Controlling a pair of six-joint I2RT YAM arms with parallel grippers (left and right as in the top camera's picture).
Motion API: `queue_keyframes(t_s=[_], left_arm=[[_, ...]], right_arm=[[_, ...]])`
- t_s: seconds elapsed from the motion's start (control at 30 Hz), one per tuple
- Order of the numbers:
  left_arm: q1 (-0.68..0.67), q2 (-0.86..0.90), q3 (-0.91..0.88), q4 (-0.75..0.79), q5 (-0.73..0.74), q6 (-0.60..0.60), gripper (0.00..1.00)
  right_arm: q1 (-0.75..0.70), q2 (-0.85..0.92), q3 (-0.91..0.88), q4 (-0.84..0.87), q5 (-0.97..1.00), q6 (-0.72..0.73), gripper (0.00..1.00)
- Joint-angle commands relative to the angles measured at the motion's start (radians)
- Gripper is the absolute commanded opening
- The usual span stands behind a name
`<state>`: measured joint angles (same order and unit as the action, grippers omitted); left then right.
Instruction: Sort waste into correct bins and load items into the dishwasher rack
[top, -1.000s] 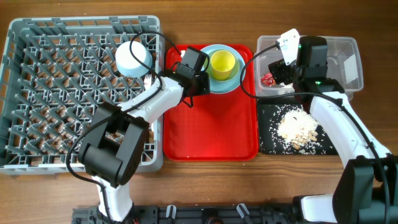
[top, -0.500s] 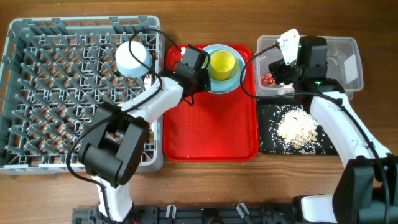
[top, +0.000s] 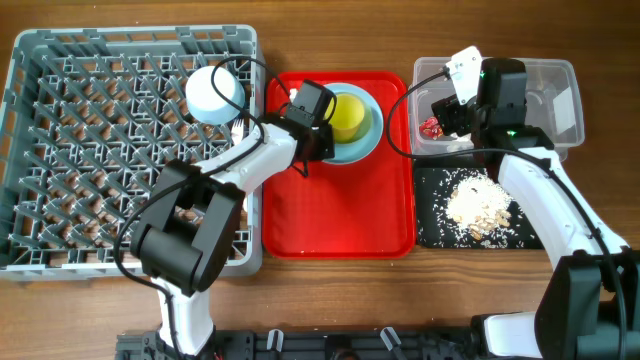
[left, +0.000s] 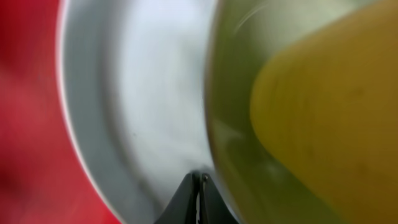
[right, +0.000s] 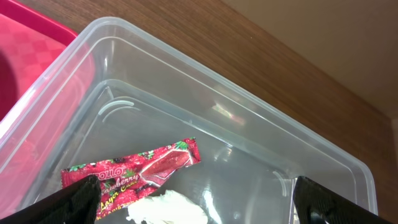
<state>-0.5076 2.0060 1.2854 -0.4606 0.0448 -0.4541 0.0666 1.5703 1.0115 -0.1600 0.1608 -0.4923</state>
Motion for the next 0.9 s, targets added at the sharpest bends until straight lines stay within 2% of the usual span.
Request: queue_keyframes(t_s=[0.0, 0.23, 0.4, 0.57, 0.73, 0.87], left_arm=[[-0.001, -0.103, -0.009, -0.080, 0.113, 0.004, 0.04], [-0.001, -0.298, -0.009, -0.267, 0.129, 0.002, 0.04], [-0.001, -0.409, -0.009, -0.262, 0.089, 0.006, 0.04], [-0.001, -0.378, -0.010, -0.315, -0.064, 0.005, 0.04], [-0.013, -0.265, -0.010, -0.305, -0.061, 0.004, 0.04], [-0.032, -0.161, -0.010, -0.206, -0.061, 0.004, 0.04]], right_arm=[[-0.002, 0.010, 0.014, 0.002, -0.004, -0.005, 1.00], [-0.002, 0.010, 0.014, 0.002, -0.004, -0.005, 1.00], [-0.002, 0.010, 0.014, 0.002, -0.004, -0.005, 1.00], [-0.002, 0.010, 0.014, 0.002, -0.004, -0.005, 1.00], [-0.002, 0.010, 0.014, 0.002, -0.004, -0.005, 1.00], [-0.002, 0.010, 0.014, 0.002, -0.004, -0.005, 1.00]])
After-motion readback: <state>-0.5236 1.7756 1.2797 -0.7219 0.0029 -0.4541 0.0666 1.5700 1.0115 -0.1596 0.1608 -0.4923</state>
